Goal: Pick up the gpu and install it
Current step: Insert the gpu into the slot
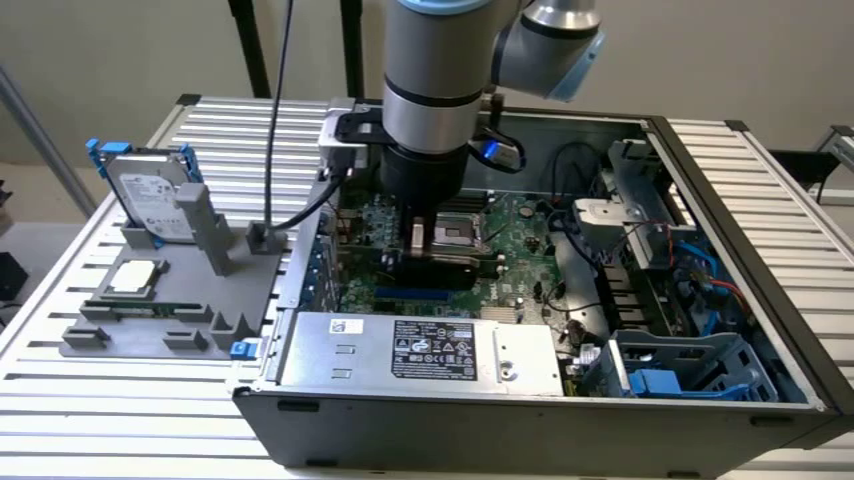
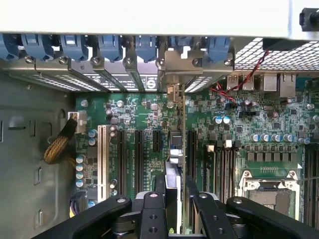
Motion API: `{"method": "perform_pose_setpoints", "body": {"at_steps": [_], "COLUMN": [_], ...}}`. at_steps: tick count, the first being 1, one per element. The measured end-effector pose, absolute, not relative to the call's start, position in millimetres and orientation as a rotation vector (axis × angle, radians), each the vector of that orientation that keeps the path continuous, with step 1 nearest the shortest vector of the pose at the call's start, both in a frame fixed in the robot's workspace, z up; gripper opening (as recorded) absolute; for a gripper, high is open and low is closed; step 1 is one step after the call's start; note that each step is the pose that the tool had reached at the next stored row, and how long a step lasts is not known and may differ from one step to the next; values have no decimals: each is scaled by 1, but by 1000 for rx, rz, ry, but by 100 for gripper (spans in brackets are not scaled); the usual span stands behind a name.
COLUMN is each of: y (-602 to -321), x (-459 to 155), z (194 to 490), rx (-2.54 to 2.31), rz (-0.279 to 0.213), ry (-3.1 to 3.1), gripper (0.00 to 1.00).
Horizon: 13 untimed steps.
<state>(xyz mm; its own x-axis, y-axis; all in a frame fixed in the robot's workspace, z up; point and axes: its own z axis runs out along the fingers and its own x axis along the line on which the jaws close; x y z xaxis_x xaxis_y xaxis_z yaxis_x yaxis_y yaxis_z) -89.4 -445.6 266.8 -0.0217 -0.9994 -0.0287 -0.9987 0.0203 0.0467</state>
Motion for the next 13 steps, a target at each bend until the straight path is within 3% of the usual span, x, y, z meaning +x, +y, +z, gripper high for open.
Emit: {"method": "perform_pose_setpoints", "body": {"at_steps": [13], "y": [-446], "x": [-90], "z": [258], "rx": [2188], "rz": [-83], "ry": [-2235], "gripper": [27]}}
